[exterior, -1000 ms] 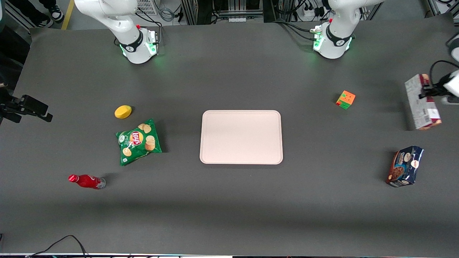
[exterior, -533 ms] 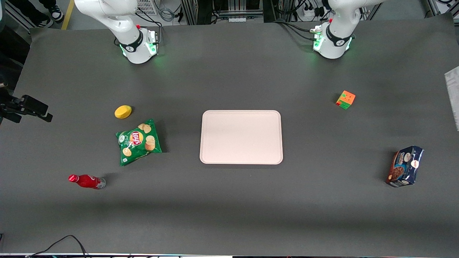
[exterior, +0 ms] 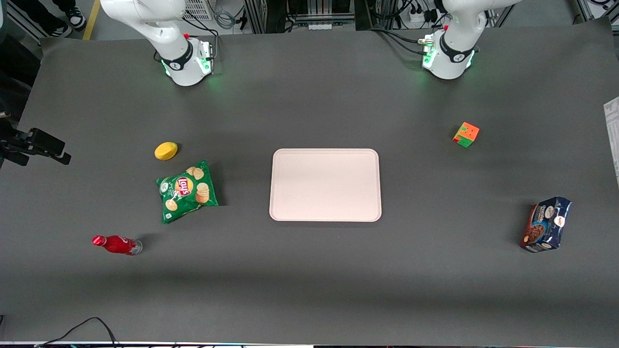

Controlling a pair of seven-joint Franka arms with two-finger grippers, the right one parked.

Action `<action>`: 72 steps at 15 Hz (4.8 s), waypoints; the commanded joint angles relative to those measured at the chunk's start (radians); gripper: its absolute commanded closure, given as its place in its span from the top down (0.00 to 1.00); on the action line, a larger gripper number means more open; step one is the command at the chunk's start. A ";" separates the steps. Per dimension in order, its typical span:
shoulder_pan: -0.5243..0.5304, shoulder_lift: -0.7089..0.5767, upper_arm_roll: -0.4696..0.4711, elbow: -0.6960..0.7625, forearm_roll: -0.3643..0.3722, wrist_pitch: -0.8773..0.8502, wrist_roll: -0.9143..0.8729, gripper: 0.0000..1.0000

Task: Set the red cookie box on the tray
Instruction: 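Lift the red box and carry it over the white tray, then lower the red box onto the tray surface, then open the left gripper and raise it away from the box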

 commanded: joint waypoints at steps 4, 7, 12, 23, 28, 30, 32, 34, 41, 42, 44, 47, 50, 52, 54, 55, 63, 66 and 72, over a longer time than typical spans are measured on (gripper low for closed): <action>-0.007 0.001 -0.319 0.099 -0.008 -0.172 -0.448 0.00; -0.016 0.011 -0.512 0.097 -0.017 -0.155 -0.724 0.00; -0.074 0.045 -0.704 0.090 -0.066 -0.077 -1.082 0.00; -0.402 0.221 -0.749 -0.039 0.090 0.228 -1.426 0.00; -0.459 0.369 -0.751 -0.046 0.233 0.341 -1.529 0.00; -0.458 0.409 -0.749 -0.046 0.253 0.392 -1.520 0.00; -0.450 0.442 -0.748 -0.067 0.288 0.469 -1.513 0.00; -0.445 0.470 -0.737 -0.091 0.304 0.559 -1.510 0.00; -0.433 0.524 -0.711 -0.092 0.311 0.602 -1.509 0.00; -0.433 0.524 -0.711 -0.092 0.311 0.602 -1.509 0.00; -0.432 0.518 -0.712 -0.092 0.310 0.589 -1.507 0.00; -0.422 0.504 -0.715 -0.124 0.304 0.593 -1.477 0.00; -0.421 0.502 -0.718 -0.134 0.299 0.589 -1.475 0.00; -0.421 0.495 -0.721 -0.147 0.295 0.587 -1.475 0.00; -0.422 0.490 -0.721 -0.154 0.293 0.586 -1.477 0.00; -0.422 0.490 -0.721 -0.157 0.293 0.586 -1.477 0.03; -0.410 0.499 -0.721 -0.148 0.256 0.601 -1.477 1.00; -0.407 0.499 -0.720 -0.147 0.249 0.601 -1.477 1.00; -0.405 0.486 -0.725 -0.077 0.241 0.505 -1.480 1.00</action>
